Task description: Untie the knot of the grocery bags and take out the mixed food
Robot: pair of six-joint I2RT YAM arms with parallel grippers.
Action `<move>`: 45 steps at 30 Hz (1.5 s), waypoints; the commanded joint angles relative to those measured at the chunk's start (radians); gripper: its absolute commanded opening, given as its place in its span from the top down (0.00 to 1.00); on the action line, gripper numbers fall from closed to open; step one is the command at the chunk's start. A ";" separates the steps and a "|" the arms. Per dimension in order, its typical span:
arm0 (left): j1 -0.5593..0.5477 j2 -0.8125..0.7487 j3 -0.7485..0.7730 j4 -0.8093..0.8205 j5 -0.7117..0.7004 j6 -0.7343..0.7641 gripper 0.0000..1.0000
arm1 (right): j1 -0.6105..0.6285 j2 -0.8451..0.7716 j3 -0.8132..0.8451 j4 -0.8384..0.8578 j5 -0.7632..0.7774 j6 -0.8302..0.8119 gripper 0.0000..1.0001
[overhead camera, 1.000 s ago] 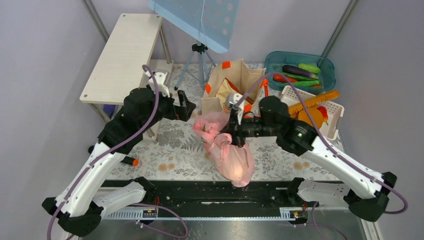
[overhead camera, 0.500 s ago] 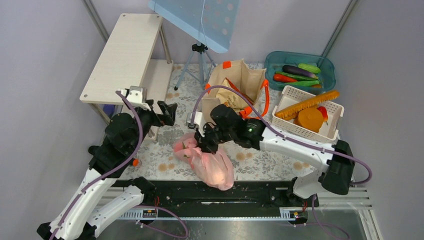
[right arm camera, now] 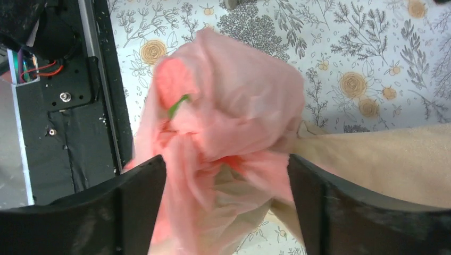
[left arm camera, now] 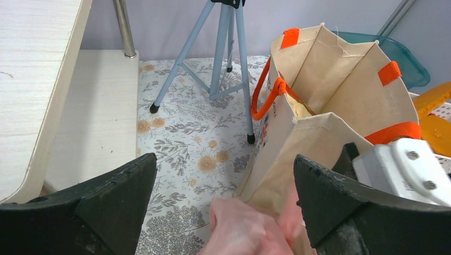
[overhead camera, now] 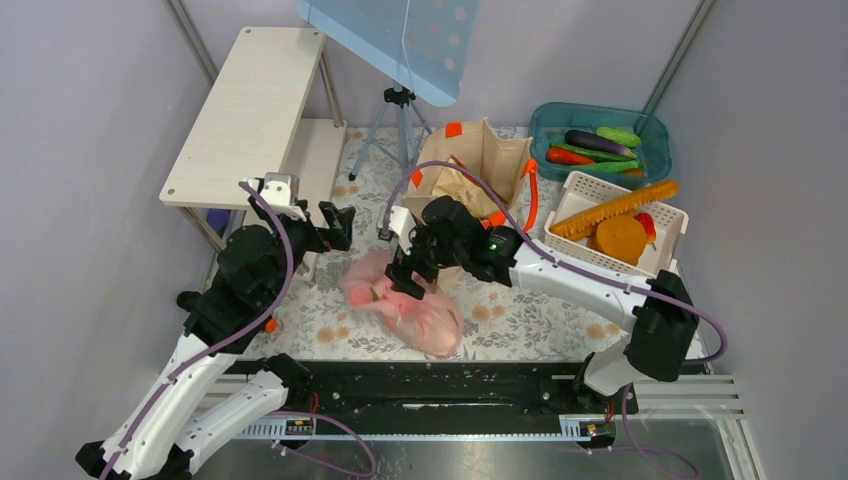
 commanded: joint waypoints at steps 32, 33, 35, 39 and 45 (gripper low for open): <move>0.004 0.068 0.008 0.047 0.030 -0.002 0.01 | 0.073 -0.066 -0.225 0.178 1.160 0.659 0.23; 0.004 0.068 0.008 0.046 0.029 -0.002 0.01 | 0.048 -0.065 -0.236 0.199 1.148 0.642 0.58; 0.004 0.067 0.008 0.047 0.030 0.000 0.01 | 0.002 -0.089 -0.284 0.289 1.095 0.570 1.00; 0.004 0.067 0.009 0.045 0.031 0.002 0.01 | -0.069 -0.195 -0.409 0.468 0.871 0.306 1.00; 0.003 0.071 0.011 0.042 0.045 -0.002 0.01 | -0.257 -0.268 -0.490 0.453 0.612 0.123 1.00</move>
